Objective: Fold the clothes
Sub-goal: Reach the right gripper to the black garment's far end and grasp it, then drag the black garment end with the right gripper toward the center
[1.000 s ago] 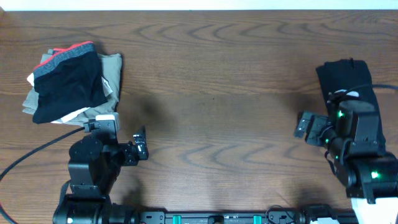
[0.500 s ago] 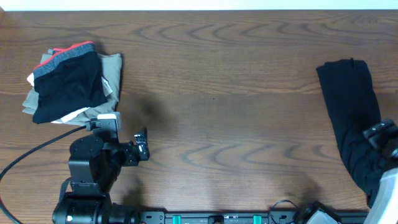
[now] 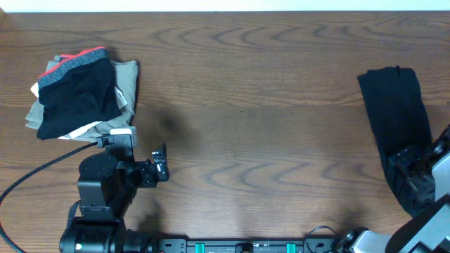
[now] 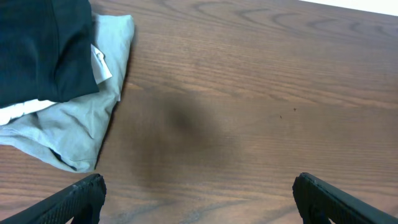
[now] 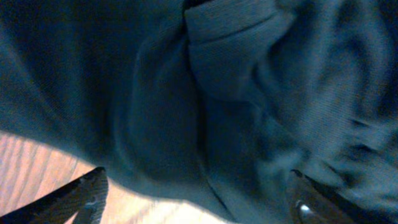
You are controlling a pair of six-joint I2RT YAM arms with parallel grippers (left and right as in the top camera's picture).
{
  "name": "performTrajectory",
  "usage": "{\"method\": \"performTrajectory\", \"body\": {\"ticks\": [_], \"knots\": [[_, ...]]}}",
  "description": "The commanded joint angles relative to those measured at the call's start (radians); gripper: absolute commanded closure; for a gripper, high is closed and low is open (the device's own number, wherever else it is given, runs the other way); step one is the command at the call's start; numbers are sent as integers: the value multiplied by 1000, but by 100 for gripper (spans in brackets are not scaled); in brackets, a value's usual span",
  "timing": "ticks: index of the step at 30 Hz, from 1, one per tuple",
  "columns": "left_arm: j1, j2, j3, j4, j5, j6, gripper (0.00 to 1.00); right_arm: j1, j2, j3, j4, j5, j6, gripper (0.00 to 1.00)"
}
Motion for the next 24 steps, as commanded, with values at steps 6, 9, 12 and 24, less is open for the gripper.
{"method": "performTrajectory", "body": {"ticks": [6,9,12,24], "knots": [[5,0,23,5,6,-6,2,-3,104,-85,112,-85,-2,93],[5,0,23,5,6,-6,2,2,115,-100,179,-213,-21,99],[5,0,23,9,6,-6,2,34,114,-102,288,-390,-21,99],[5,0,23,35,6,-6,2,425,114,-87,998,-612,253,87]]}}
